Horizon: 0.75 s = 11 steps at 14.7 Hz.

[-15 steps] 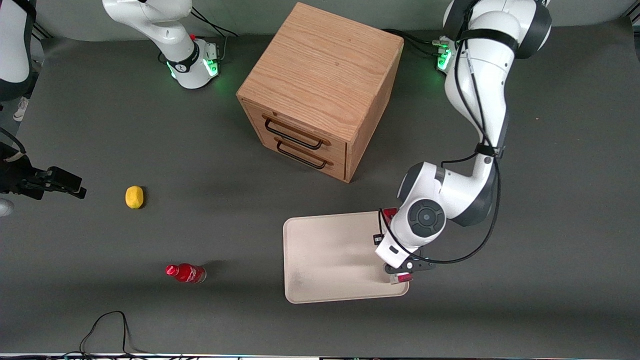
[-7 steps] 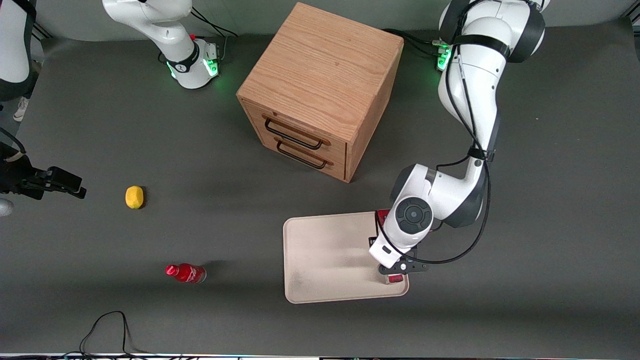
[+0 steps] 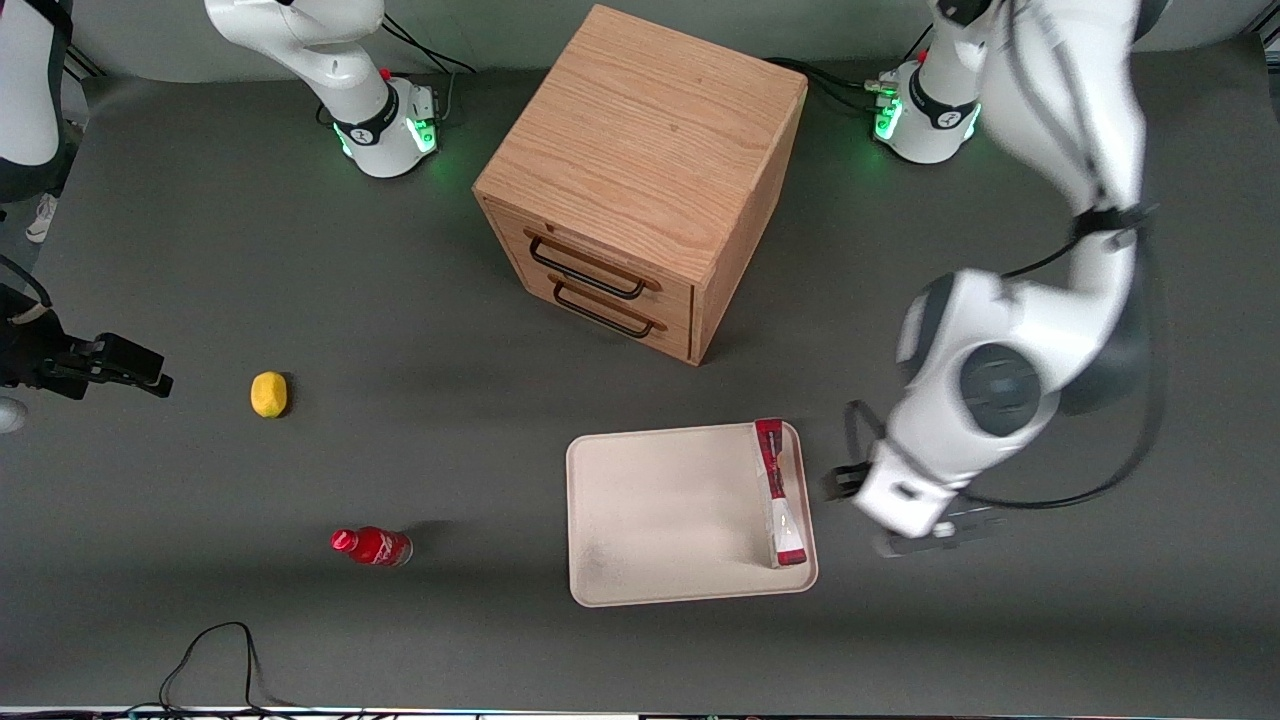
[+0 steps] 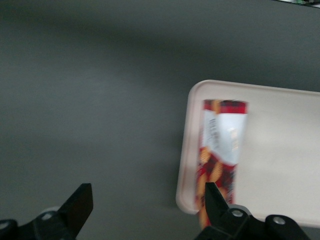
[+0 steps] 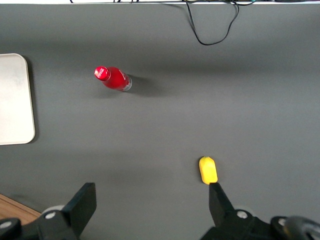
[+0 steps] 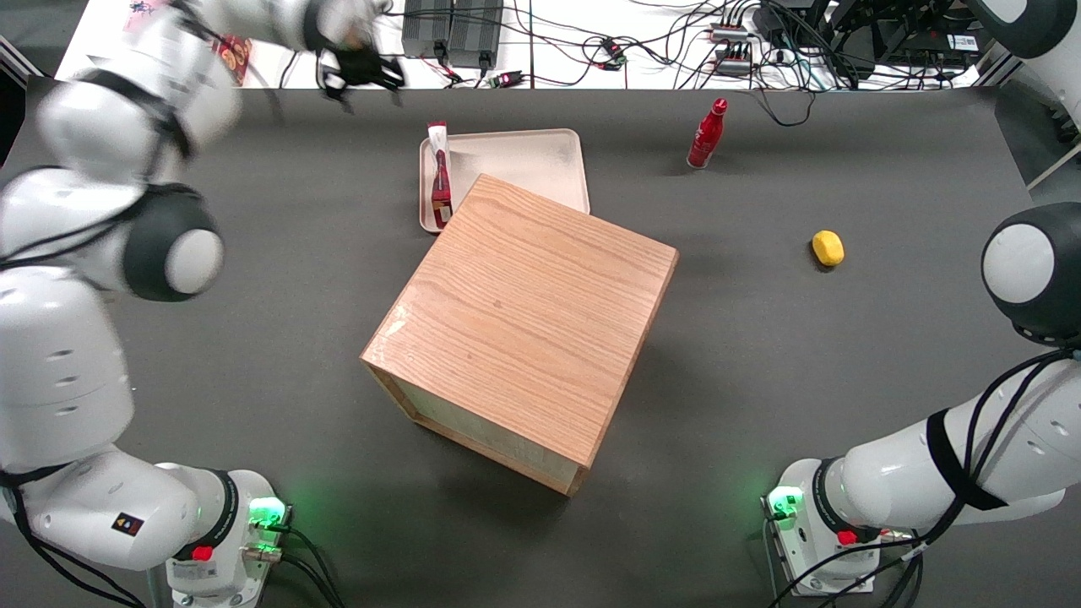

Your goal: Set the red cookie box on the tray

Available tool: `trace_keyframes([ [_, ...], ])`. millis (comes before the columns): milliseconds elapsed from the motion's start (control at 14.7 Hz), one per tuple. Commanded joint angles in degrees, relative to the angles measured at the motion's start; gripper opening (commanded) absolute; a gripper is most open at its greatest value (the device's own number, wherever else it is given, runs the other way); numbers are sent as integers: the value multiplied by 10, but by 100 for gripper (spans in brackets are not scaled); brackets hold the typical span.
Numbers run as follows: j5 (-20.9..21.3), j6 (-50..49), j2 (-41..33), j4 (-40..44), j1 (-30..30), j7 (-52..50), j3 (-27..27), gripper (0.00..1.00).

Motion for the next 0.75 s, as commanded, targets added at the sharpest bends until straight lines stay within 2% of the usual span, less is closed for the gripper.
trace_keyframes([
  [0,-2,-87,-124,-76,57,100,-5,100],
  [136,-4,-131,-189,-118,98,151,-5,100],
  [341,-1,-132,-286,-197,133,195,-4,100],
  [682,7,-136,-340,-233,148,200,-5,100],
])
